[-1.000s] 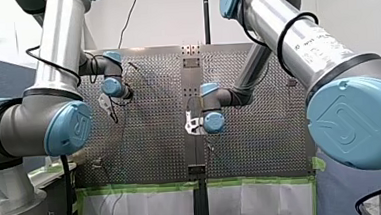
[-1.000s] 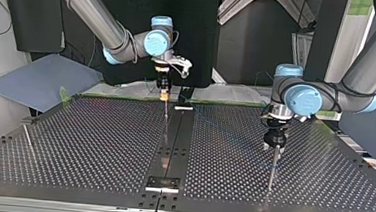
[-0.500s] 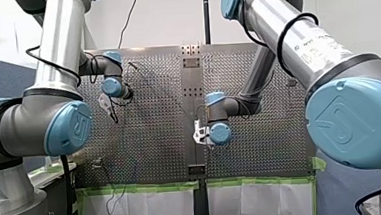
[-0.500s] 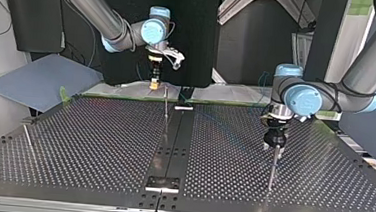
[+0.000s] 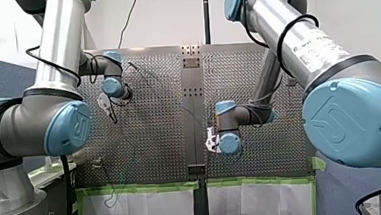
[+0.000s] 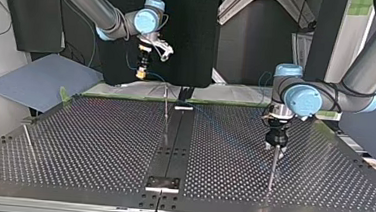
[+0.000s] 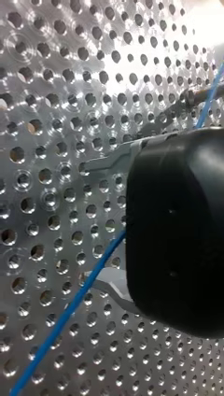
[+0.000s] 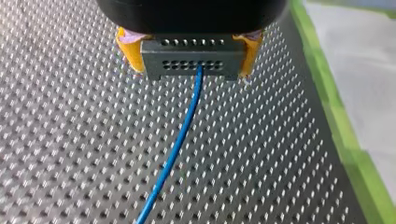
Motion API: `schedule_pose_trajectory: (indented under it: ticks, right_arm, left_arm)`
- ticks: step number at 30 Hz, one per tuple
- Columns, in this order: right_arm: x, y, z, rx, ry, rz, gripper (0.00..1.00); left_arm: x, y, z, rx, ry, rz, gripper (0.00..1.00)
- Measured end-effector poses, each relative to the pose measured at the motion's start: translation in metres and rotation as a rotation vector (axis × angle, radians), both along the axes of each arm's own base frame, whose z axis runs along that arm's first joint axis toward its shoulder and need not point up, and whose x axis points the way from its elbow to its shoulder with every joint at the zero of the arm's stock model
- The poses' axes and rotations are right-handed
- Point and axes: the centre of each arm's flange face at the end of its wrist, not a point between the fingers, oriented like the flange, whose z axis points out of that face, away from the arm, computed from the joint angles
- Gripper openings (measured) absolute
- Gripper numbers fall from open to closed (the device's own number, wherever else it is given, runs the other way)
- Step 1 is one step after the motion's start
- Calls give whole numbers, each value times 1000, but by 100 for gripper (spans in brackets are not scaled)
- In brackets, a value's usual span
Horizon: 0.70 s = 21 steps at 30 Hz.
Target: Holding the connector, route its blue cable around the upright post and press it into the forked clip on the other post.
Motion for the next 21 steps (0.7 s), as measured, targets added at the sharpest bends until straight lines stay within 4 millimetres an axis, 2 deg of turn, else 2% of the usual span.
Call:
schedule_pose_trajectory:
  ticks: [21]
  right_arm:
    - [-54,64,-106,110,42,-36,0]
  left_arm:
    - [-1,0,-1,3,5,8,100]
